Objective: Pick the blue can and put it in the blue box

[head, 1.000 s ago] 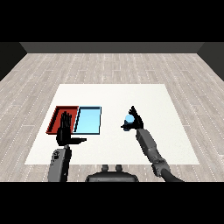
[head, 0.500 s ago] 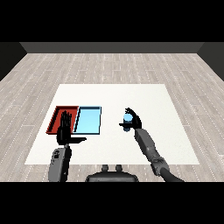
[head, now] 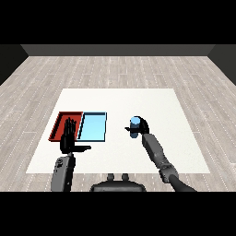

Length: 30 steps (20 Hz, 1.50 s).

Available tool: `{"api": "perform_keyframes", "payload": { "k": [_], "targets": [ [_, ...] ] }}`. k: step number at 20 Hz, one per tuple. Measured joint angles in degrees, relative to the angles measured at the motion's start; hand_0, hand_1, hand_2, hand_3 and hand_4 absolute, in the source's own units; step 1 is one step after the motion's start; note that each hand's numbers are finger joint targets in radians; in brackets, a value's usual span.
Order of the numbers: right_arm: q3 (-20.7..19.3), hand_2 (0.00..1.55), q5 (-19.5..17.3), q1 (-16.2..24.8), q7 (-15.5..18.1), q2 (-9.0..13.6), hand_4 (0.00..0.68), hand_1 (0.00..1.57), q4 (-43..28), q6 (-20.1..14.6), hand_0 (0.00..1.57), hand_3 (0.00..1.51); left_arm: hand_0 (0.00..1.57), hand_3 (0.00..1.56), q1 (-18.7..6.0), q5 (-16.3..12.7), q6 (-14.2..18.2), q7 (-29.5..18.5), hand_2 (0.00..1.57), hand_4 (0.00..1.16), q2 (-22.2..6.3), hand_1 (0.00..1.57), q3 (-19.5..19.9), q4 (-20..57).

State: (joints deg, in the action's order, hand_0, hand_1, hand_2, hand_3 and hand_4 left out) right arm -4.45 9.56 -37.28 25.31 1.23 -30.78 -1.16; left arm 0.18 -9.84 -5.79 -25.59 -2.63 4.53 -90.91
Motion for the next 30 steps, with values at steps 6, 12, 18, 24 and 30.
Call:
{"api": "perform_keyframes", "payload": {
  "k": [6,12,18,24,30],
  "targets": [
    [2.3,1.45,-0.8,2.1,-1.1,-0.2,0.653,1.49,-7.1,-1.6,1.49,1.41,0.0,0.0,1.0,1.0,-0.5,0.4,0.0,0.0,0.0,0.0,-1.2,0.2],
    [3.2,1.45,-1.3,3.1,-2.4,0.3,0.648,1.49,-14.3,-1.2,1.49,1.4,0.0,0.0,-2.2,3.8,1.8,1.6,0.0,0.0,1.2,0.0,-4.1,3.8],
    [3.6,1.45,-1.5,1.9,-2.5,1.3,0.661,1.43,-19.4,0.8,1.43,1.42,0.0,0.0,-3.7,3.4,2.4,3.7,0.0,0.0,2.1,0.0,-8.0,5.8],
    [6.2,1.44,-2.1,4.8,-4.8,-0.2,0.654,1.43,-27.7,-0.5,1.43,1.41,0.0,0.0,-5.4,2.6,3.0,5.0,0.0,0.0,2.2,0.0,-9.9,7.4],
    [12.5,1.43,-1.5,9.1,-6.8,-1.0,0.654,1.43,-35.0,-4.9,1.43,1.41,0.0,0.0,-10.2,2.7,6.3,4.7,0.0,0.0,2.5,0.0,-13.0,13.0]
  ]
}}
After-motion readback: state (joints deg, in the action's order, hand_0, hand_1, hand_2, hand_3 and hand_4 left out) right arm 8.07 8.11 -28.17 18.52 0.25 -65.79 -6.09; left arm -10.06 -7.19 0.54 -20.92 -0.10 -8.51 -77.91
